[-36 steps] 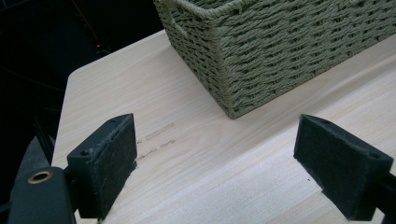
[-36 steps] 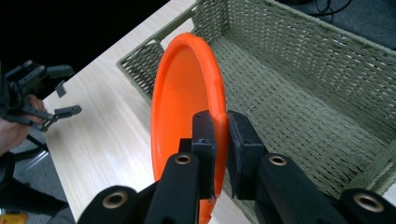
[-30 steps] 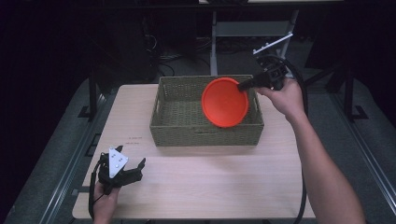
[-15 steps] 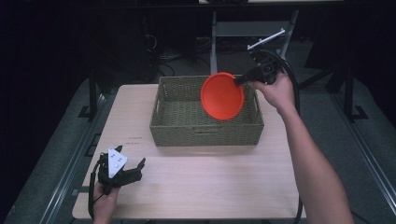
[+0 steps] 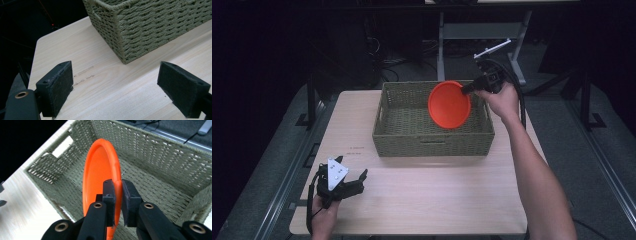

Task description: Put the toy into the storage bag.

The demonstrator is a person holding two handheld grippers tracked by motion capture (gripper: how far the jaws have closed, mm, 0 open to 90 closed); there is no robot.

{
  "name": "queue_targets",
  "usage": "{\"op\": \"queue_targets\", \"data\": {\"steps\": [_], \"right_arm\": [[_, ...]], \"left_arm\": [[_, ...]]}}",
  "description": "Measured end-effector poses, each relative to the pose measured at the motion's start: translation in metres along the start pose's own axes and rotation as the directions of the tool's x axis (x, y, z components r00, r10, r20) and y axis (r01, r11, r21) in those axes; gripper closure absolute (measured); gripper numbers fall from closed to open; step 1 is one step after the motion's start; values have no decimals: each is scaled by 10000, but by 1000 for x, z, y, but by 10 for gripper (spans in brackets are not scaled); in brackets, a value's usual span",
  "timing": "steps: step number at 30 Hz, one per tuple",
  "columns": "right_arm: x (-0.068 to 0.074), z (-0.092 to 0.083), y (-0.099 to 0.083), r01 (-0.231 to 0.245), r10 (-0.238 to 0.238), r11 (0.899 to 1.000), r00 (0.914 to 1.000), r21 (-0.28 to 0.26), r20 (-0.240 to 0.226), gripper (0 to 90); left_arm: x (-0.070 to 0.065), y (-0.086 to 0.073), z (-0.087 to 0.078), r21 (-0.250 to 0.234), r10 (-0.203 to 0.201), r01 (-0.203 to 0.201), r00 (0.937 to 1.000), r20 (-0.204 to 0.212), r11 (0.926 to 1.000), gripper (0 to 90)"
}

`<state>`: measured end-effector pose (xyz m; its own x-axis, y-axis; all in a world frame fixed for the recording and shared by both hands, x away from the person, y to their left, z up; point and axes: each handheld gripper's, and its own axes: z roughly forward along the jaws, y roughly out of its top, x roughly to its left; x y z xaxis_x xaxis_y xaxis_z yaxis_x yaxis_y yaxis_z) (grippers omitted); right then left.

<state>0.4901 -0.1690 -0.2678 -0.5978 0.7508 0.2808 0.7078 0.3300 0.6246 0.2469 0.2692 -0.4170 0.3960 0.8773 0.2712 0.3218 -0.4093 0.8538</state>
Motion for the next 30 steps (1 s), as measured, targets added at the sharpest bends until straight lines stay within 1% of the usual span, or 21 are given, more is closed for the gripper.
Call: {"op": "queue_targets", "data": {"steps": [3, 4, 5, 8, 10, 12, 13, 14, 17, 21, 23, 25, 26, 28, 30], "right_arm": [[-4, 4, -2, -76, 76, 10000, 10000, 52, 54, 819], [-6, 8, -4, -112, 111, 9999, 9999, 39, 105, 819], [-8, 9, -5, -163, 163, 9999, 9998, 23, 87, 819], [-10, 13, -7, -272, 272, 9996, 9996, 91, 53, 818], [-13, 18, -9, -351, 347, 9991, 9992, 223, 174, 818], [-15, 20, -11, -373, 368, 9990, 9991, 244, 231, 818], [-16, 21, -12, -467, 461, 9985, 9987, 274, 225, 818], [-17, 22, -13, -451, 444, 9985, 9988, 308, 221, 817], [-19, 25, -15, -428, 416, 9984, 9986, 363, 335, 817], [-21, 28, -18, -504, 486, 9978, 9979, 438, 419, 817], [-22, 33, -21, -538, 515, 9973, 9976, 499, 456, 817], [-22, 35, -21, -583, 559, 9969, 9974, 537, 459, 817], [-23, 39, -23, -562, 532, 9962, 9975, 663, 465, 817], [-23, 40, -24, -560, 526, 9957, 9975, 733, 482, 817], [-25, 46, -26, -645, 618, 9953, 9973, 720, 393, 816]], "left_arm": [[0, 0, 0, -2, 25, -25, 10000, 21, 10000, 127], [0, 0, -1, 70, 114, -114, 9999, 40, 9999, 127], [0, 0, 0, 6, 57, -57, 10000, 34, 10000, 128], [0, 0, 0, 16, 26, -26, 10000, 45, 10000, 128], [0, 0, 0, 16, 40, -40, 10000, 34, 10000, 128], [0, 0, 0, -8, 40, -40, 10000, 20, 10000, 128], [0, 0, -1, -3, 34, -34, 10000, 16, 10000, 128], [0, 0, 0, -13, -24, 24, 10000, 19, 10000, 127], [0, 0, 0, -12, -31, 32, 10000, 27, 10000, 128], [-1, 0, -1, -10, 30, -30, 10000, 34, 10000, 127], [0, 0, -1, -7, 60, -60, 10000, 31, 10000, 127], [0, 0, 0, -7, 49, -49, 10000, 35, 10000, 128], [0, 1, 0, 14, 41, -41, 10000, 40, 10000, 127], [0, 1, 0, 16, 54, -54, 10000, 34, 10000, 127], [0, 1, 0, -2, 68, -68, 10000, 26, 10000, 128]]}}
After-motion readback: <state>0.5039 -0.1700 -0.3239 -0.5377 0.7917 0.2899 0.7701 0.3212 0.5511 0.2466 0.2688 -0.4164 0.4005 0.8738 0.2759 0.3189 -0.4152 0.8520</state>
